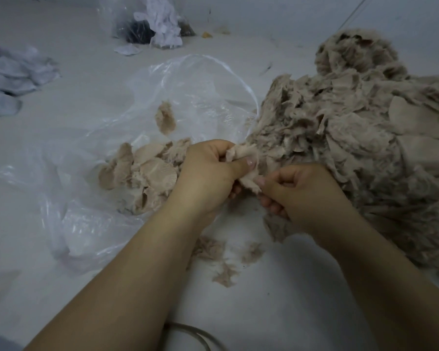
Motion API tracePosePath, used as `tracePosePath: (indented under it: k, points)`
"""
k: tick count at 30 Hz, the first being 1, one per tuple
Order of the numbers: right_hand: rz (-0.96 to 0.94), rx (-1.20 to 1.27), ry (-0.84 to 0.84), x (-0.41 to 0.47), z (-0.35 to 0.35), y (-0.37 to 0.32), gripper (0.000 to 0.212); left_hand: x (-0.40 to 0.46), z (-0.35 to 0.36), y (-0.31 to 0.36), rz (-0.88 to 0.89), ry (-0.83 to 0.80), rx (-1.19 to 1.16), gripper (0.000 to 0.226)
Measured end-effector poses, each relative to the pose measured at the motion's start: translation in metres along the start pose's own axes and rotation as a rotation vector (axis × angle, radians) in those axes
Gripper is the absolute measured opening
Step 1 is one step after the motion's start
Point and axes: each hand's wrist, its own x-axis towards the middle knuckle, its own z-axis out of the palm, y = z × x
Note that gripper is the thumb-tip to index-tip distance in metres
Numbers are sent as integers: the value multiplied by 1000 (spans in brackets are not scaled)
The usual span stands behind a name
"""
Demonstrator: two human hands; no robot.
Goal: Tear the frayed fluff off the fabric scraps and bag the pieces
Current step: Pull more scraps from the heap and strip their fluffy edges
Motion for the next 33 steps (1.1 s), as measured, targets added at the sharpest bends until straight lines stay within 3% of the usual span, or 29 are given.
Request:
tracePosePath:
  k: [5, 8, 11, 16, 19, 20, 23, 25, 30, 33]
  points:
    - [133, -247, -368, -4, -21, -12, 25, -4, 5, -2, 11, -44, 103, 22]
    - [217, -462, -660, -8, -26, -11, 17, 1, 0, -1, 8, -2, 36, 29]
    - [264, -485, -770, -10, -22, -9, 10, 2, -4, 1, -5, -7, 62, 23]
    - [141, -117, -385, -3, -19, -10, 6, 0, -1, 1, -55, -93, 108, 21]
    - [65, 90, -361, -3, -19, -8, 24, 0, -2, 1, -95, -145, 171, 20]
    - [48, 115, -325, -3, -18, -7, 27, -1, -1, 1, -112, -175, 208, 18]
    - [-25, 127, -106, -1, -12, -7, 5, -3, 0, 0, -131, -253, 277, 19]
    - [-52, 63, 30, 1, -10, -4, 16, -3, 0, 0, -121, -273, 270, 19]
    - [-39, 106, 107, 2, -12, -5, 20, 0, -4, -1, -111, -276, 205, 20]
    - [-127, 125, 32, -1, -10, -7, 8, -2, -3, 0, -118, -305, 241, 18]
